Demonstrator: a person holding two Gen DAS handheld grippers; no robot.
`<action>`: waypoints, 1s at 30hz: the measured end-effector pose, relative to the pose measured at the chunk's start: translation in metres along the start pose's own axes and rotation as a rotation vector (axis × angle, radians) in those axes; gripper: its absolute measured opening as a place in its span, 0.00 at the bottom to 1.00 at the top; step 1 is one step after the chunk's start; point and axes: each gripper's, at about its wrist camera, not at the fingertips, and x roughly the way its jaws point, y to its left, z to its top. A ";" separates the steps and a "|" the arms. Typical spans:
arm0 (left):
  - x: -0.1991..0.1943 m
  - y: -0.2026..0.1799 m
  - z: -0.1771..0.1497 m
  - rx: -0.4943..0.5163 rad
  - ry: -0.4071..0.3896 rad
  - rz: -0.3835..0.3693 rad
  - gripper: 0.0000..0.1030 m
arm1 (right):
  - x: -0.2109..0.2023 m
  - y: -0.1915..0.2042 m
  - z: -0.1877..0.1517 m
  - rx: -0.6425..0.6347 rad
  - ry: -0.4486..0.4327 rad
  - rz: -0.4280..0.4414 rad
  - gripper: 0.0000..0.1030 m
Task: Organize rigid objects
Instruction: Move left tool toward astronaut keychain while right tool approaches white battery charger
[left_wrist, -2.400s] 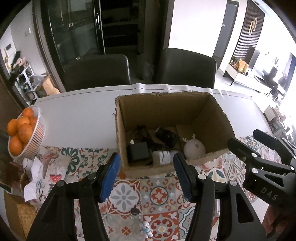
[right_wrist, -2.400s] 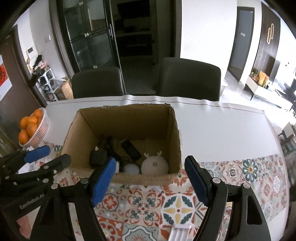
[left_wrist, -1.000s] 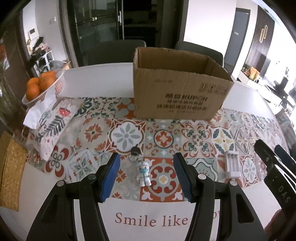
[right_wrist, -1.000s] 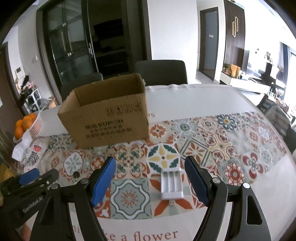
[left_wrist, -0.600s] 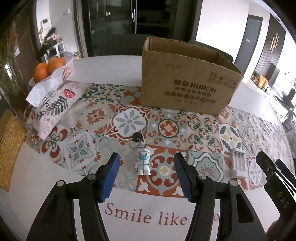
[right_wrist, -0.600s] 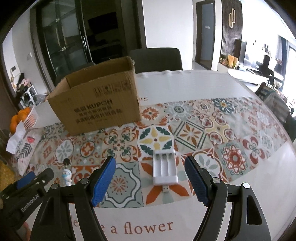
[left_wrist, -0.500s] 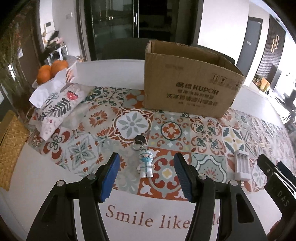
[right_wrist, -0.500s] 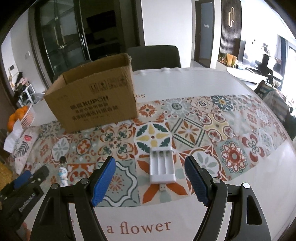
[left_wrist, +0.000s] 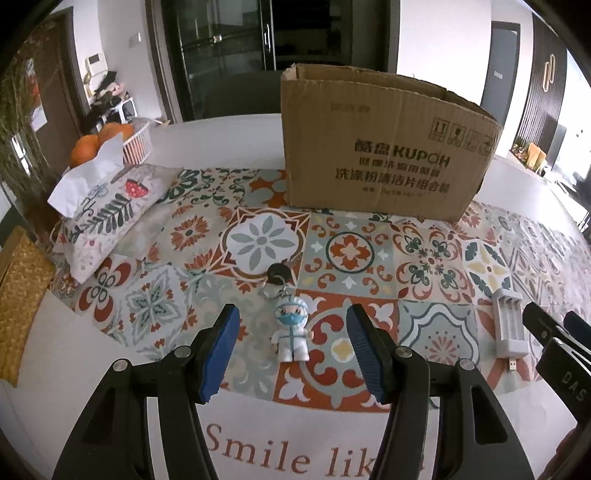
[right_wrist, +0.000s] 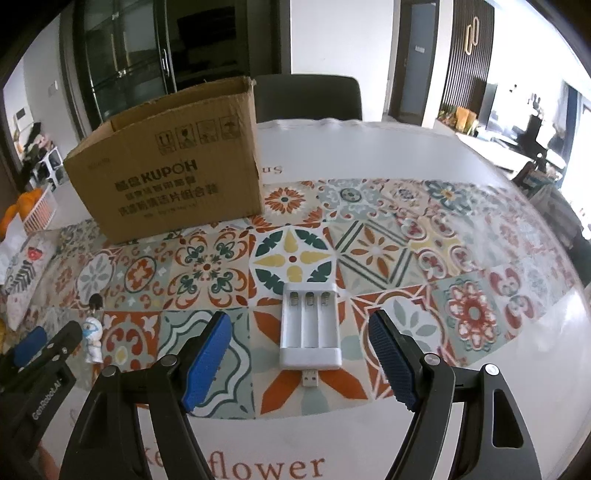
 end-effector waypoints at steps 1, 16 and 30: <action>0.001 0.000 0.001 -0.001 -0.008 0.004 0.58 | 0.004 0.000 0.000 0.000 0.001 -0.006 0.75; 0.035 -0.009 -0.006 0.026 0.035 0.060 0.58 | 0.045 -0.004 -0.006 -0.031 0.055 -0.021 0.75; 0.059 -0.007 -0.007 0.010 0.076 0.051 0.36 | 0.064 -0.004 -0.006 -0.003 0.084 -0.030 0.75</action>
